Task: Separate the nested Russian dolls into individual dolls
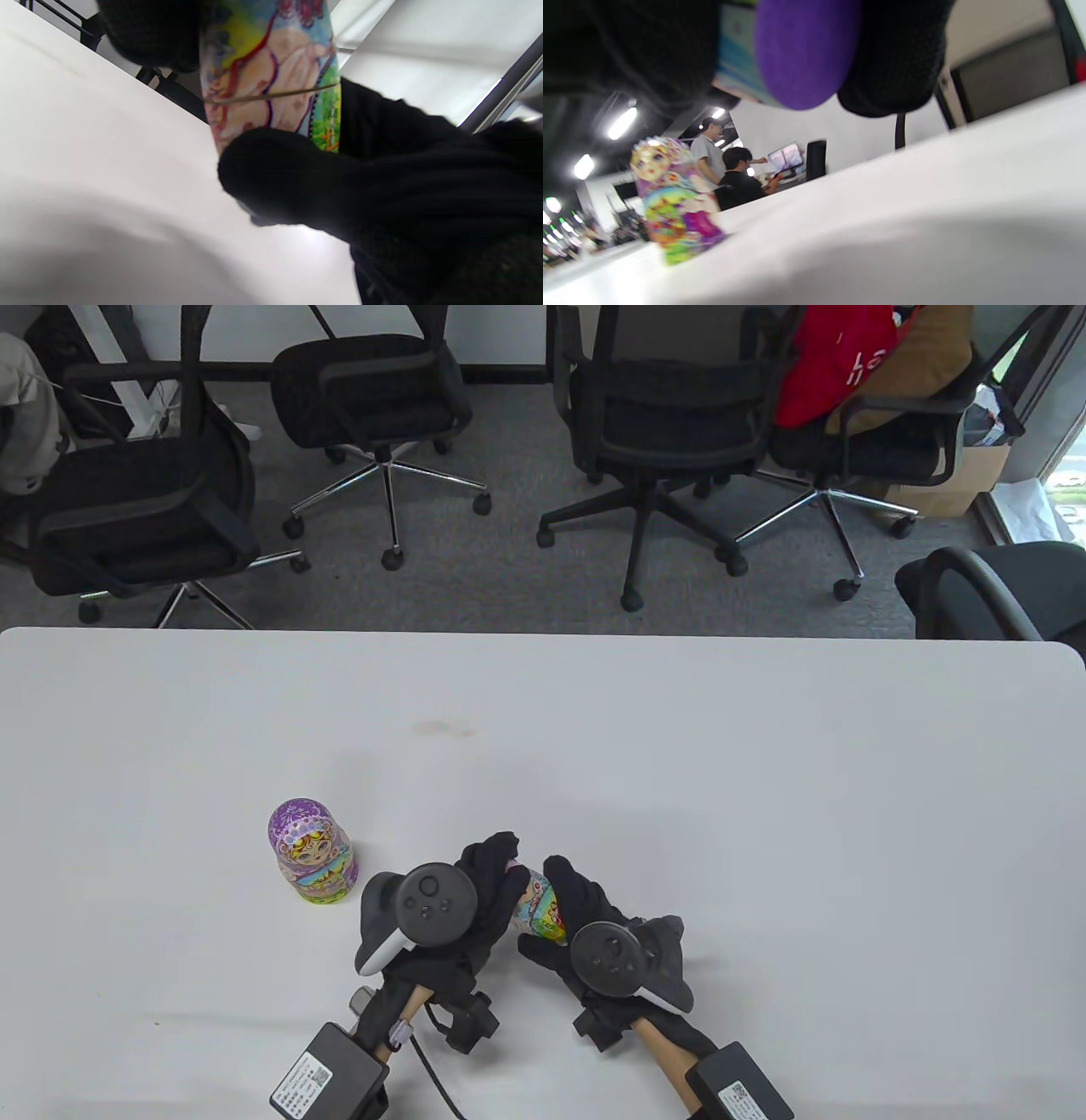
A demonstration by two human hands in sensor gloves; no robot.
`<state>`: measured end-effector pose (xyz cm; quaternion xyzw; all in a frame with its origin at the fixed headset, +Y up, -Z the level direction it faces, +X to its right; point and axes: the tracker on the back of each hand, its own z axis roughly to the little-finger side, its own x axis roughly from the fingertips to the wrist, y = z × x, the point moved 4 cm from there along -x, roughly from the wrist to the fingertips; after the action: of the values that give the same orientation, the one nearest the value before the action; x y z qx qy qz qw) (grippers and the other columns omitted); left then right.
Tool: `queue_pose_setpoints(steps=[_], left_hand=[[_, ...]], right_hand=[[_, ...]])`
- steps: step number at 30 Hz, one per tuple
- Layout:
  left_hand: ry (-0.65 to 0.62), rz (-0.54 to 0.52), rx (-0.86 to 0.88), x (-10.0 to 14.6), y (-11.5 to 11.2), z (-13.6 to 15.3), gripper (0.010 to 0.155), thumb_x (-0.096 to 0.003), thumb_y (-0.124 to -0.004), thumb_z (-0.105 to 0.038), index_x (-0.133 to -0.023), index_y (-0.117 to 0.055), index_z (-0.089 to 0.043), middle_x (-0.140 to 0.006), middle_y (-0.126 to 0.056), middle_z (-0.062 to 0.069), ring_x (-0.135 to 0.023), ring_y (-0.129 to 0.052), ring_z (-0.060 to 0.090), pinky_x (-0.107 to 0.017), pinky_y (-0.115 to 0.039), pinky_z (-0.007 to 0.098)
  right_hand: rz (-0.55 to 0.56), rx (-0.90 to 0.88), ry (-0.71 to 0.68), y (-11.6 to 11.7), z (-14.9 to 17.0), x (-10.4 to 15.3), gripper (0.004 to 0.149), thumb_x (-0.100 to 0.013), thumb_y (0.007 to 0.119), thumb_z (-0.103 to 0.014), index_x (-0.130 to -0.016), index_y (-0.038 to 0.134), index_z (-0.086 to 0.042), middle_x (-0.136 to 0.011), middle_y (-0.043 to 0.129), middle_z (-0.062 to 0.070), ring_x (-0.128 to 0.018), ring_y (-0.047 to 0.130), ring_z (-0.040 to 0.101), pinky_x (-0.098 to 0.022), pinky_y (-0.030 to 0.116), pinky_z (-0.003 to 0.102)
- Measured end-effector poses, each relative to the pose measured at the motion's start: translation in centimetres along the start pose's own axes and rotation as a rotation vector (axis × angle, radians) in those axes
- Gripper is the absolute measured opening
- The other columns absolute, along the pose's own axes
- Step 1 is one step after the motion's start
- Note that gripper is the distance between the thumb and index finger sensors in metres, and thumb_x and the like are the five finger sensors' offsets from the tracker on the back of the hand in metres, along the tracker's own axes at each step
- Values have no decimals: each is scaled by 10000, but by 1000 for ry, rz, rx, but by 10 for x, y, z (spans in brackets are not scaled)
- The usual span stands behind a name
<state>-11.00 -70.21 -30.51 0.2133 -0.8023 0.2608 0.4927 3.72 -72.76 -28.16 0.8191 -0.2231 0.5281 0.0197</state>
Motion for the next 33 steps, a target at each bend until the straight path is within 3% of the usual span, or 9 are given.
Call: queue_pose_setpoints(steps=[3, 11, 16, 19, 26, 33], left_hand=[[3, -21, 48, -1, 1, 5, 660, -621, -443, -403, -1105, -465, 45, -1000, -678, 296, -748, -834, 426, -461, -881, 360], [80, -106, -12, 4, 9, 5, 665, -625, -436, -423, -1091, -499, 47, -958, -735, 285, -672, -869, 389, -378, -868, 335], [122, -193, 49, 8, 29, 19, 683, -621, -477, -441, -1123, -472, 21, -1020, -703, 270, -729, -849, 402, -415, -852, 363], [158, -226, -17, 9, 36, 26, 678, -621, -530, -434, -1134, -483, 7, -1052, -688, 268, -760, -843, 424, -432, -847, 374], [297, -55, -289, -1, 14, 52, 642, -612, -626, -394, -1142, -529, -45, -1104, -670, 250, -858, -825, 459, -542, -833, 422], [390, 88, -422, -5, -9, 75, 641, -602, -658, -372, -1143, -527, -55, -1116, -661, 246, -901, -810, 470, -596, -825, 441]], right_hand=[[-11, -66, 31, 1, 1, -1, 933, -378, 856, -479, -1039, 454, 42, -941, 727, 227, -735, 874, 372, -552, 864, 402], [45, 121, -33, -4, -4, 1, 928, -377, 848, -481, -1040, 438, 21, -960, 709, 205, -763, 863, 361, -572, 860, 395], [8, 35, 17, -1, 16, 1, 925, -379, 852, -471, -1053, 416, -11, -988, 678, 190, -800, 830, 369, -603, 828, 415], [-17, -86, 67, 2, 33, 1, 923, -381, 855, -463, -1061, 402, -35, -1009, 656, 177, -832, 801, 372, -630, 801, 427], [13, -257, 197, -4, 61, 2, 920, -397, 845, -462, -1067, 382, -33, -1021, 631, 188, -846, 777, 388, -641, 776, 446], [44, -312, 251, -9, 75, 5, 920, -405, 838, -466, -1069, 374, -30, -1025, 623, 191, -854, 769, 391, -647, 763, 458]])
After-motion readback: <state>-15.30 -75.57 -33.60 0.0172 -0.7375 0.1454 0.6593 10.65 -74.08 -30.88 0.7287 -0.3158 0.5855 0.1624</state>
